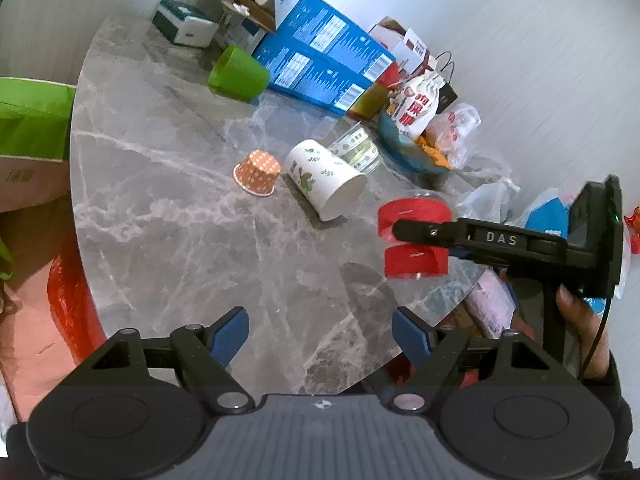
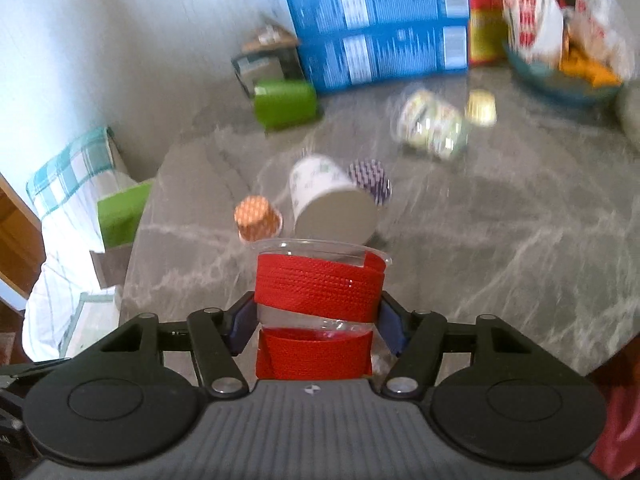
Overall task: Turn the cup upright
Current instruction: 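Lift the red-banded cup with the right tool and rotate it rim up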
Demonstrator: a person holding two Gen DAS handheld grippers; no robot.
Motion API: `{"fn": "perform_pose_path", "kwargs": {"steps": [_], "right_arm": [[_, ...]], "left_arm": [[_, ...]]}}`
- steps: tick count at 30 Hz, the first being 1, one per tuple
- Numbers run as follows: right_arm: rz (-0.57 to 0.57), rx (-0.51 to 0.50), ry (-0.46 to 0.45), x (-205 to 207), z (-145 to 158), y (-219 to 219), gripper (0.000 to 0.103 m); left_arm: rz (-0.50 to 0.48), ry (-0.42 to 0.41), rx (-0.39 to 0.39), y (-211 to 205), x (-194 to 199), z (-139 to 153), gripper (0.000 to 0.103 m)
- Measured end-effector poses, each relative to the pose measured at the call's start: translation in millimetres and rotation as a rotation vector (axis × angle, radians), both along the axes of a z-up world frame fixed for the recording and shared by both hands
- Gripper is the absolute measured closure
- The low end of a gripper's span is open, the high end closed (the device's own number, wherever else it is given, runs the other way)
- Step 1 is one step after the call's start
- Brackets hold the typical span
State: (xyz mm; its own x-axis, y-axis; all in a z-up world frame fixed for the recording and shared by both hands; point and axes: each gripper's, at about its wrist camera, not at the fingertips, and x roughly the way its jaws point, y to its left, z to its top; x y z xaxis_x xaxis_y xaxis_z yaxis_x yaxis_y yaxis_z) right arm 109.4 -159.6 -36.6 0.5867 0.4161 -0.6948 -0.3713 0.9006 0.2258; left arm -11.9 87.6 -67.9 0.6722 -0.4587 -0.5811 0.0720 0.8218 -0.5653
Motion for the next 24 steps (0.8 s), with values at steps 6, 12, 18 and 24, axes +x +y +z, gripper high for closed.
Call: {"fn": "perform_pose_path", "kwargs": {"steps": [6,12,18,24], "right_arm": [[-0.011,0.043,-0.409,-35.5,6.0,-11.9,0.039],[0.023,0.017,-0.716,-61.4,-25.1,-11.5,0.039],[-0.035,0.091,-0.918,-75.4,-68.2,-19.5,0.039],[-0.030,0.132,-0.960,-78.4,-101.0,-22.9,0.040]], "left_arm": [[0.019,-0.082,-0.013,-4.5,-7.8,8.4,0.022],[0.035,-0.155,-0.035,-10.1,-14.7,13.5,0.022],[0.043,-0.168,-0.054,-15.3,-14.7,12.3,0.022],[0.037,-0.186,-0.052,-22.2,-15.0,11.9,0.022]]}}
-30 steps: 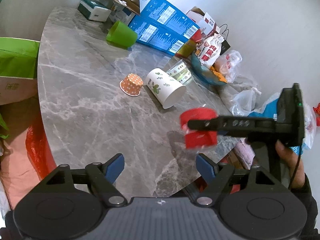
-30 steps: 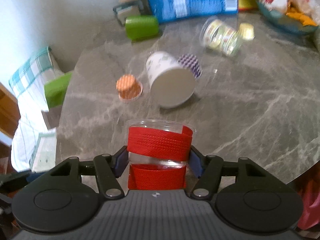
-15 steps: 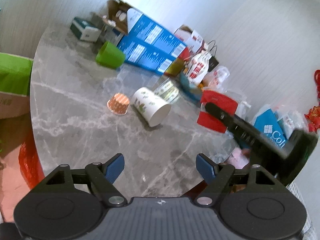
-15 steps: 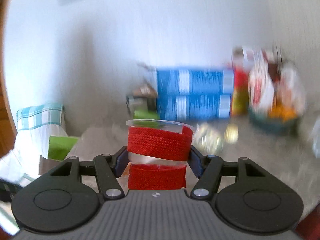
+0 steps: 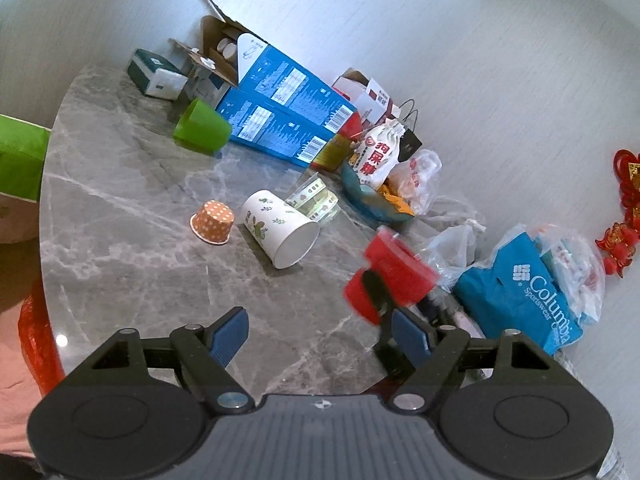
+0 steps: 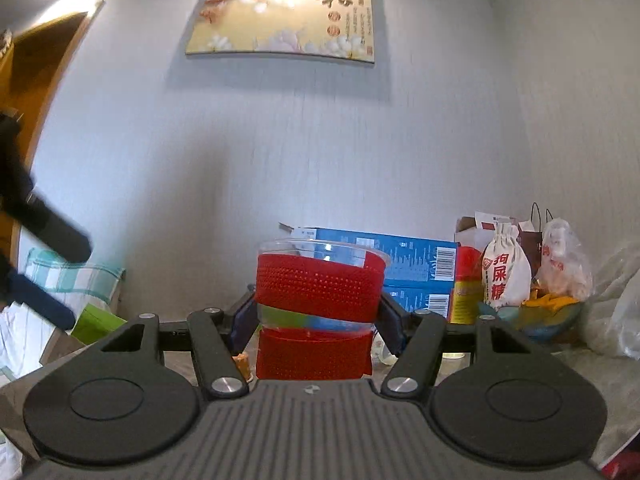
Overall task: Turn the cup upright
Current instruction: 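Lift the red-banded cup with the right tool and rotate it rim up, then lower the cup upright onto the table and open the right tool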
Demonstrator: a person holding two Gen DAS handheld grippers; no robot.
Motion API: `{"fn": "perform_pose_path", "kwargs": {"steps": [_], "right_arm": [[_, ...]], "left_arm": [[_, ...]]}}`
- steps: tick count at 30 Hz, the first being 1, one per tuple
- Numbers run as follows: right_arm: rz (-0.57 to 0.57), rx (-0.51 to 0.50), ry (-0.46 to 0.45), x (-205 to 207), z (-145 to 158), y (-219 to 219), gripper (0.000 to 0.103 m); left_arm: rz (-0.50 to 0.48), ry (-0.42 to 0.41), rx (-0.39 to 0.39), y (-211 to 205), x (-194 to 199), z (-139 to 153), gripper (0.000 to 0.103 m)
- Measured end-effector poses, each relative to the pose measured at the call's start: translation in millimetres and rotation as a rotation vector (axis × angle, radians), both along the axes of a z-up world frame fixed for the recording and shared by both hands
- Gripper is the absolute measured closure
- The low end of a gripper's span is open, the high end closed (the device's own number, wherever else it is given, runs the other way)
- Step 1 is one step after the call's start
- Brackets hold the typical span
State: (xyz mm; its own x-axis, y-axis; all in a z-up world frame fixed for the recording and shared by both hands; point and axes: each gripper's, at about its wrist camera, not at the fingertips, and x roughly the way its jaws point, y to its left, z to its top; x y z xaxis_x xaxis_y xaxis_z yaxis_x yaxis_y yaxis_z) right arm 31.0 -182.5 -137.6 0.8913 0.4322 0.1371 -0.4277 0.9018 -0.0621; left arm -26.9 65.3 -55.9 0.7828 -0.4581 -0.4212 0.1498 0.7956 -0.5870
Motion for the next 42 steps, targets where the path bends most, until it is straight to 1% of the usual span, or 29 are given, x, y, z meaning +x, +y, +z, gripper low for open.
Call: {"fn": "perform_pose_path", "kwargs": {"steps": [4,7,12,14,17,22,25,26,28,29,30,35,36,40,42], "right_arm": [[-0.010,0.017,0.019,-3.4,-15.9,2.1,0.041],[-0.014,0.006,0.024,-8.6,-24.8,3.0,0.042],[-0.029,-0.031,0.017,-10.5,-33.3,7.8,0.043],[-0.023,-0.019,0.024,-11.7,-37.9,8.6,0.043],[-0.026,-0.021,0.013,-14.4,-43.6,10.5,0.043],[-0.018,0.001,0.019,-14.5,-45.9,9.8,0.042],[-0.022,0.003,0.029,-12.9,-45.3,11.0,0.035],[-0.020,0.001,0.030,-13.2,-45.0,11.3,0.035],[-0.012,0.008,0.038,-13.4,-44.0,11.1,0.032],[-0.006,0.009,0.051,-12.6,-43.4,11.4,0.029],[0.000,0.009,0.060,-12.3,-43.5,11.9,0.024],[0.017,0.014,0.105,-10.5,-40.6,13.1,0.012],[0.020,0.015,0.114,-10.7,-40.3,13.6,0.008],[0.031,0.015,0.142,-13.8,-37.6,12.3,0.001],[0.024,0.006,0.147,-20.1,-32.8,7.8,0.001]], "left_arm": [[-0.001,0.001,0.004,-4.1,0.9,-1.8,0.022],[0.005,0.004,0.003,-4.9,1.8,-3.9,0.022],[-0.001,0.004,-0.002,-6.4,2.8,-6.1,0.022],[-0.004,0.009,-0.002,-7.8,3.7,-7.3,0.022],[-0.005,0.015,-0.001,-9.0,4.5,-9.0,0.022],[-0.004,0.018,-0.002,-9.3,4.3,-9.7,0.022],[-0.003,0.019,-0.001,-8.9,4.2,-10.2,0.022],[-0.002,0.019,0.000,-8.7,4.0,-10.3,0.022],[-0.001,0.019,0.000,-8.4,3.6,-10.4,0.022],[0.000,0.020,-0.001,-8.2,3.7,-10.5,0.022],[0.001,0.021,-0.001,-8.5,2.9,-10.2,0.022],[0.001,0.021,-0.001,-8.2,1.0,-9.9,0.021],[0.001,0.021,0.000,-8.3,0.8,-9.8,0.021],[0.008,0.007,0.014,-9.0,-3.1,-9.5,0.017],[0.028,-0.024,0.048,-11.3,-8.5,-6.7,0.011]]}}
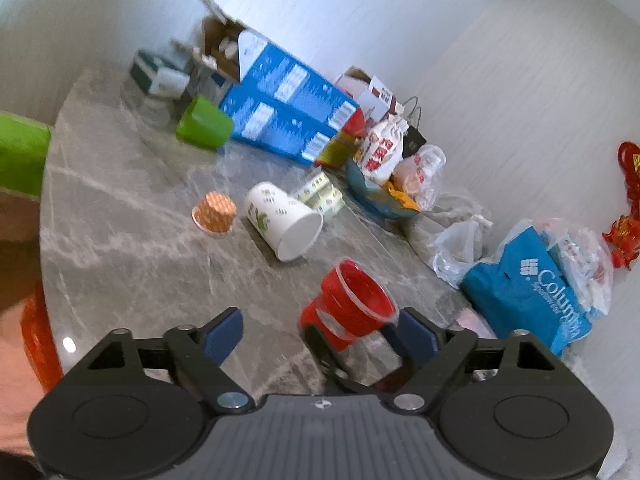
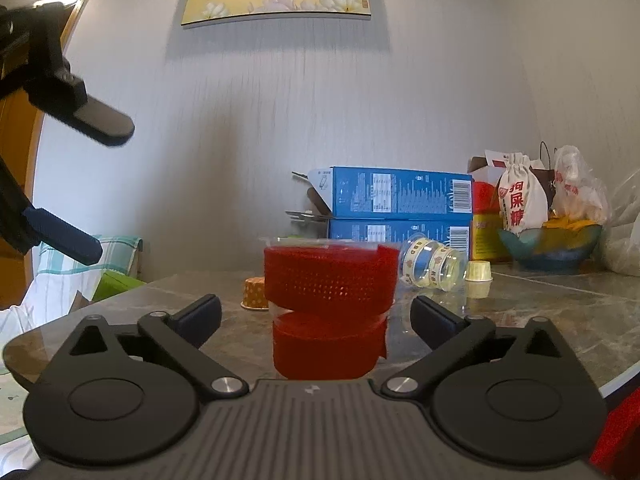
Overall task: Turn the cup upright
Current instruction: 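Lower the cup upright onto the table and open the right tool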
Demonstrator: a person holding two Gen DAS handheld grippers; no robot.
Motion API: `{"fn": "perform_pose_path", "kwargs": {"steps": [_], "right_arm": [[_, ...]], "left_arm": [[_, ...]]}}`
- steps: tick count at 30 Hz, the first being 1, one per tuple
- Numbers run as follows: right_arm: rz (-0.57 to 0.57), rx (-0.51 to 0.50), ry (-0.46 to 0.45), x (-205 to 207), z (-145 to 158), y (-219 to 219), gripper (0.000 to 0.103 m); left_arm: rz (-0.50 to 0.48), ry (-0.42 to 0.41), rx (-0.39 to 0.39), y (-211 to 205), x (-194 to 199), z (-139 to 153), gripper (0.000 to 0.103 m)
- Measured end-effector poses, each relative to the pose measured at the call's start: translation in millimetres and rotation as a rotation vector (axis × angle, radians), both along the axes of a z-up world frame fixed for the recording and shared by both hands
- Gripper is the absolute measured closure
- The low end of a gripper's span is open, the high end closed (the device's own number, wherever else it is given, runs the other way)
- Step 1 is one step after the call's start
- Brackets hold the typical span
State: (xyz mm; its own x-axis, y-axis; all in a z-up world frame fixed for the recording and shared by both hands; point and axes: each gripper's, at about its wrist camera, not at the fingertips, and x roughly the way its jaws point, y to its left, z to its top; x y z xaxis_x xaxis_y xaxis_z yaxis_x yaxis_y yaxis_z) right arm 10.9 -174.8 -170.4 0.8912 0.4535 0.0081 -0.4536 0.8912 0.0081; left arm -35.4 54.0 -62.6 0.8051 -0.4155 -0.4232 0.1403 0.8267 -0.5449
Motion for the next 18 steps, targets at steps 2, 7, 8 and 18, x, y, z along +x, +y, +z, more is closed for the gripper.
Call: {"fn": "perform_pose_path", "kwargs": {"steps": [2,7,8,18], "right_arm": [[-0.020,-0.006,0.013,-8.8,8.4,-9.0,0.001],[-0.081,0.024,0.107,-35.1,48.3,-44.4,0.001],[-0.091,0.036,0.157,-38.6,61.2,-52.3,0.001],[-0.043,-0.033,0.439,-50.2,134.4,-68.1,0.001]], "left_arm": [[0.044,-0.064,0.064,-4.2,-9.3,5.2,0.000],[0.084,-0.168,0.239,-19.0,-25.4,16.1,0.000],[0.086,-0.175,0.271,-22.2,-26.9,18.2,0.000],[0.125,-0.196,0.448,-51.8,-42.4,53.7,0.000]]}}
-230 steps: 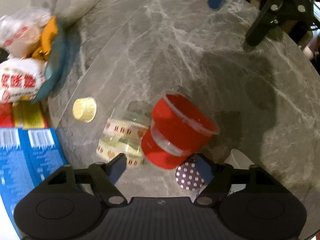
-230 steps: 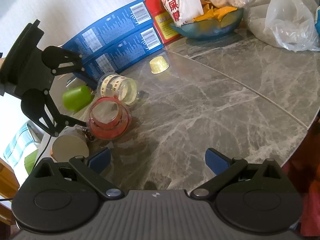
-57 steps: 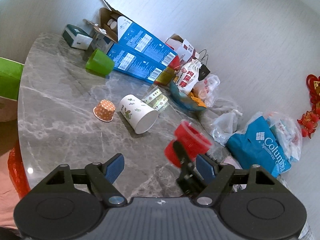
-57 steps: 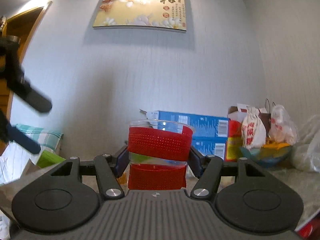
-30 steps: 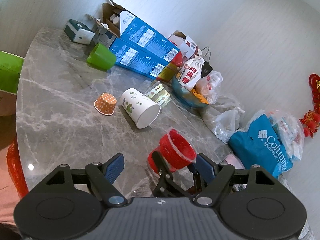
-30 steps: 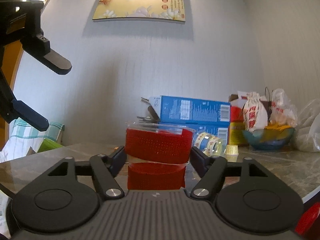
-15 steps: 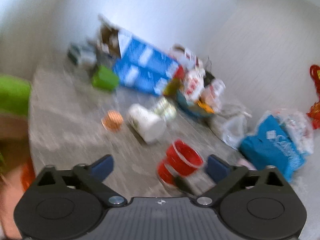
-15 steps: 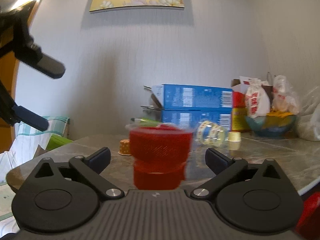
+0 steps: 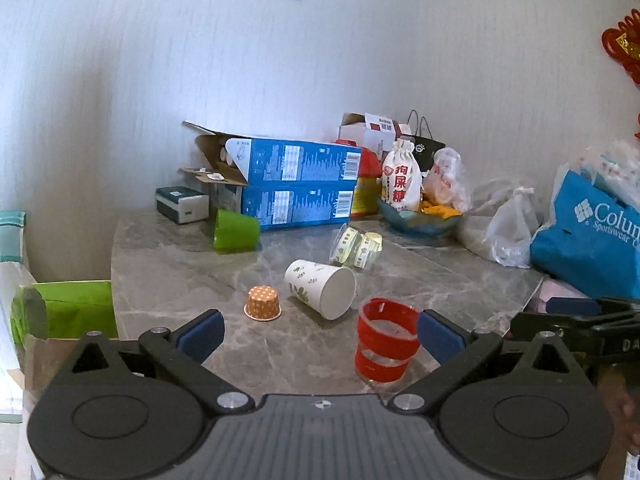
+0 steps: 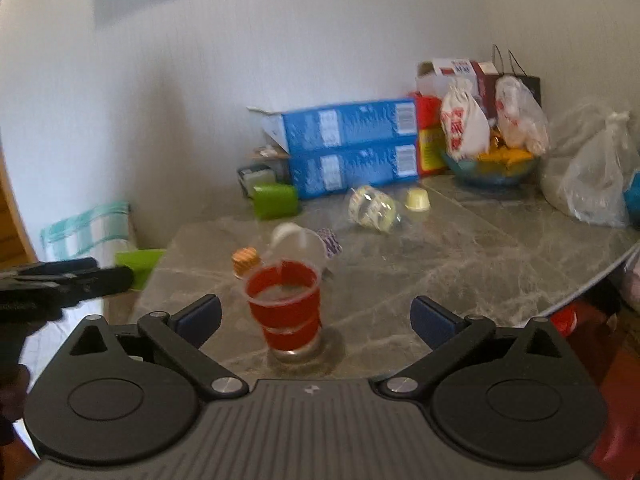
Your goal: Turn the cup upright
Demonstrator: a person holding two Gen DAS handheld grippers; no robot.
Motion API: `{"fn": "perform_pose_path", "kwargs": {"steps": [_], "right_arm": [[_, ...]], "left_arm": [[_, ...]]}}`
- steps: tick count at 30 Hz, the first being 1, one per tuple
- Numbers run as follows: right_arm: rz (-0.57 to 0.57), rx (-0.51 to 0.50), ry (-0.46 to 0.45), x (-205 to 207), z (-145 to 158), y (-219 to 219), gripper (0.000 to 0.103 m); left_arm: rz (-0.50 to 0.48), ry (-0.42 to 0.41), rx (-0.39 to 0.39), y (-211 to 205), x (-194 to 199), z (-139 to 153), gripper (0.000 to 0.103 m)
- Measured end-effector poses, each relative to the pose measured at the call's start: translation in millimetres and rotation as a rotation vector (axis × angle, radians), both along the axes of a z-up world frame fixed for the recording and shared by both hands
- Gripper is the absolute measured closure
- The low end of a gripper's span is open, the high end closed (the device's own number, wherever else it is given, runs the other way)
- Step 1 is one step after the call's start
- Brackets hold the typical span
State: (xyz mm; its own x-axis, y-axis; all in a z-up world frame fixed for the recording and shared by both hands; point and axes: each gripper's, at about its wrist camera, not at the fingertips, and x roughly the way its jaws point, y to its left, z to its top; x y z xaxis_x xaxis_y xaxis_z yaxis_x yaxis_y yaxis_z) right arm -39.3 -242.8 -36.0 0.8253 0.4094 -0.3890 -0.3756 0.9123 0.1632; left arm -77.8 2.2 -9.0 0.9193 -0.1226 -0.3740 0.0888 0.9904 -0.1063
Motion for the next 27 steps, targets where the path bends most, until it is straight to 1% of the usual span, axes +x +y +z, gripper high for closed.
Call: {"fn": "perform_pose_path", "kwargs": {"steps": [5,9,11,19,27], "right_arm": [[0.016,-0.037,0.021,-4.2,10.1,2.6,0.001],[0.010,-0.018,0.053,4.6,7.8,-4.1,0.001],[0.008,-0.012,0.072,10.8,4.3,-5.6,0.001],[0.028,-0.006,0.090,13.2,-0.6,-6.2,0.001],[0.049,-0.028,0.091,10.6,-2.9,-3.9,0.001]], "left_arm": [[0.019,0.039,-0.036,-7.5,2.7,7.8,0.000],[0.028,0.050,-0.001,-18.3,8.0,6.2,0.000],[0.026,0.059,0.002,-21.9,10.3,4.8,0.000],[0.032,0.099,0.027,-31.0,12.0,-0.7,0.000],[0.050,0.106,0.032,-31.0,9.2,-1.9,0.000]]}}
